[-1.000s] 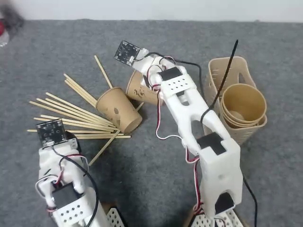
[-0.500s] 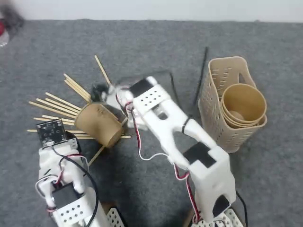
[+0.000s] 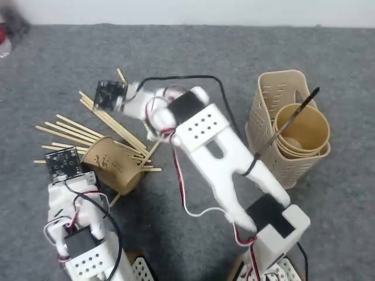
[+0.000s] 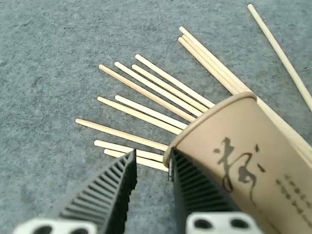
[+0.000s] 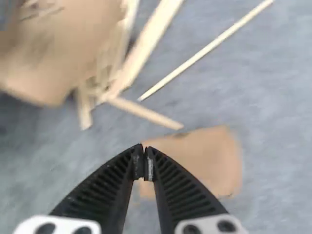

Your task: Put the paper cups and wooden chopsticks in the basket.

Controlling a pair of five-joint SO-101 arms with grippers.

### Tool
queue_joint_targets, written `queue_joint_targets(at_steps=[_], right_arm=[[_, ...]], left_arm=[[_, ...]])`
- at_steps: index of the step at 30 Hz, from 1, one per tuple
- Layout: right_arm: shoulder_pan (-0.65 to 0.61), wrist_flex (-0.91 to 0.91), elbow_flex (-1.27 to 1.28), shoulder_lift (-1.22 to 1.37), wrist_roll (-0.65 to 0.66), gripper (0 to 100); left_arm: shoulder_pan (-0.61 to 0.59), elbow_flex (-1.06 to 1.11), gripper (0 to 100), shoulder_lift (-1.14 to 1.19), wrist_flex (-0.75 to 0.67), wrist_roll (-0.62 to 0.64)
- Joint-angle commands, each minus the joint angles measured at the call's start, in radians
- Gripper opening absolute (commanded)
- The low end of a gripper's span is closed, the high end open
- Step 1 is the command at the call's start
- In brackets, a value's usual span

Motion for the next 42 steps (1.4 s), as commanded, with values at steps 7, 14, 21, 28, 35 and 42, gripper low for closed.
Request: queue_joint_targets(at_steps=[7,14,21,28,35,42], right_arm=[[0.188,-0.415,-0.046,0.22,0.012,0.6],[0.312,-0.504,-0.052,0.272,0.014,0.6],[0.344,-0.538,-0.049,0.283,0.118,0.6],[0.357,-0.521,-0.048,0.363,0.118,0.6],[0.352,-0.328,-0.057,0.381,0.12,0.6],[0.288,0.114,-0.227,0.357,0.166,0.6]], left_arm=[[0.009,-0.007,12,-0.015,0.006,0.008],[0.011,-0.007,12,-0.015,0.006,0.008],[0.011,-0.007,12,-0.015,0.006,0.008],[0.011,-0.007,12,-0.015,0.006,0.008],[0.011,-0.007,12,-0.015,0.006,0.008],[0.011,-0.007,12,-0.015,0.005,0.008]])
